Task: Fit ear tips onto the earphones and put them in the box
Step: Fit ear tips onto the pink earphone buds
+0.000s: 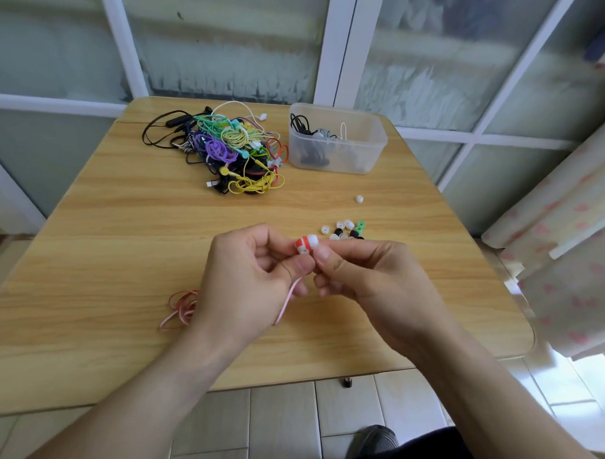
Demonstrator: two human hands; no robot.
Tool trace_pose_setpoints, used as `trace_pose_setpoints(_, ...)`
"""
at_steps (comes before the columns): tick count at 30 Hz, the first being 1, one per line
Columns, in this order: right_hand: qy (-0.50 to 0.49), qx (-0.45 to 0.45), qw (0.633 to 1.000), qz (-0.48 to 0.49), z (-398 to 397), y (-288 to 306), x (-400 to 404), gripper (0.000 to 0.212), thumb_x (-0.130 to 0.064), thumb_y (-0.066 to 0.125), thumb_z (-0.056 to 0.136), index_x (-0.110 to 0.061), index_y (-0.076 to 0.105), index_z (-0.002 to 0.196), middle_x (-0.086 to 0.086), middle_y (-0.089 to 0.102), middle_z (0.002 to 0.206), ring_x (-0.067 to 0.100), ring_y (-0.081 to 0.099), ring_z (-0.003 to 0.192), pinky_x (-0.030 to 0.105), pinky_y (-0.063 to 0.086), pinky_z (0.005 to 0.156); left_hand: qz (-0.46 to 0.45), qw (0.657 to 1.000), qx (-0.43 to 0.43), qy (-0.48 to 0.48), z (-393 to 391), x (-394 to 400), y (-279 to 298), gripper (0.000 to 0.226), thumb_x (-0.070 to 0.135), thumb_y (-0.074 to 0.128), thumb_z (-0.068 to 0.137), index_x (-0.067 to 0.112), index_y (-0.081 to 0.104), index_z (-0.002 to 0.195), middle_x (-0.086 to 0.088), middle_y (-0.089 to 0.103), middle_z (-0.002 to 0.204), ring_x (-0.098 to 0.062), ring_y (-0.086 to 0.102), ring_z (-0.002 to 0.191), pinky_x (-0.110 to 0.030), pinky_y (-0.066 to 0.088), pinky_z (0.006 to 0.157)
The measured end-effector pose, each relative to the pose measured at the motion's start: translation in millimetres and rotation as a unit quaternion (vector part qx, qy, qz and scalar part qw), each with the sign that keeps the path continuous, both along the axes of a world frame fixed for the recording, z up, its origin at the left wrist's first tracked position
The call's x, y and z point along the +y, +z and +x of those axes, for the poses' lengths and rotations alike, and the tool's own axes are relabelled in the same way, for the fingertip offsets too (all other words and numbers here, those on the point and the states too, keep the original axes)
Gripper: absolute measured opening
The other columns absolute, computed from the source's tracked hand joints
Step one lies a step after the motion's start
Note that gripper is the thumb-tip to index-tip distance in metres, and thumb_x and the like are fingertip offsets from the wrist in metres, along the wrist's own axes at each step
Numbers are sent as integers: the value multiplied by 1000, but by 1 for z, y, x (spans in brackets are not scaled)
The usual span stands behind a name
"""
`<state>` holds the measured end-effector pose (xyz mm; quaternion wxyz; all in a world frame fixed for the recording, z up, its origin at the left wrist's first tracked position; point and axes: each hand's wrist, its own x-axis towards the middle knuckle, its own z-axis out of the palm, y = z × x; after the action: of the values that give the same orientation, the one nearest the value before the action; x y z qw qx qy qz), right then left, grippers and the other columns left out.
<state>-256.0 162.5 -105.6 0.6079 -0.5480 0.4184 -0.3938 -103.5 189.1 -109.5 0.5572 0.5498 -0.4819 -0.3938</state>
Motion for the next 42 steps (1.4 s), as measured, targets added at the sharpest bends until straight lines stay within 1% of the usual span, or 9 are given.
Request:
trace_pose_setpoints(4,-10,110,986,-122,-7,-1,-4,21,-15,70,89,-12,74,109,6,74,79,15,66,68,30,56,72,60,995,74,-24,2,-4,8,11,3,71,82,7,65,74,-3,68,56,-10,59,40,-15,41,37)
trace_pose_setpoints(7,-5,113,978,-178,-8,1,-8,18,-13,72,87,-15,74,105,1,75,82,18,67,71,33,57,69,77,991,89,-57,4,-4,9,8,6,69,84,7,67,77,-7,71,64,-12,62,45,-16,43,40)
trace_pose_setpoints(11,-6,146,960,-237,-11,1,-11,14,-13,75,84,-24,75,92,-9,76,82,8,71,75,31,57,72,89,987,102,-86,5,-4,8,7,5,68,84,5,66,77,-14,72,71,-16,63,48,-18,45,42)
trace_pose_setpoints(15,-18,170,936,-307,-11,-1,-12,17,-11,76,84,-24,77,93,-9,74,86,15,71,82,37,57,75,114,980,128,-98,6,-5,7,6,8,69,80,3,66,78,-13,70,69,-18,62,49,-22,50,46)
trace_pose_setpoints(19,-13,189,909,-371,-10,-2,-12,20,-8,74,85,-25,76,95,-10,71,86,13,69,83,30,55,72,154,971,151,-106,9,-6,9,11,14,69,77,5,65,74,-11,69,69,-16,59,47,-20,46,44)
trace_pose_setpoints(25,1,152,941,-303,-12,-2,-11,11,-17,76,84,-19,75,94,-6,75,82,14,71,77,26,56,72,160,968,158,-116,9,-4,11,11,9,65,85,4,64,75,-12,68,68,-16,58,46,-20,45,43)
trace_pose_setpoints(29,17,141,943,-301,-13,-1,-11,11,-13,75,84,-22,75,91,-5,75,83,15,72,79,29,57,74,158,968,154,-122,10,-4,11,11,8,64,85,2,63,77,-12,68,69,-15,57,46,-20,44,43)
trace_pose_setpoints(35,27,129,945,-301,-13,-2,-12,10,-10,73,86,-15,74,95,-8,74,89,15,71,85,28,55,77,168,962,173,-127,12,-5,11,12,8,64,86,2,63,75,-12,67,69,-14,56,45,-20,44,43)
trace_pose_setpoints(42,55,98,959,-261,-14,-2,-13,12,-12,73,86,-11,73,97,2,74,89,20,71,84,30,55,76,175,958,177,-144,12,-6,9,11,10,64,84,1,65,78,-12,66,69,-15,56,46,-21,45,44)
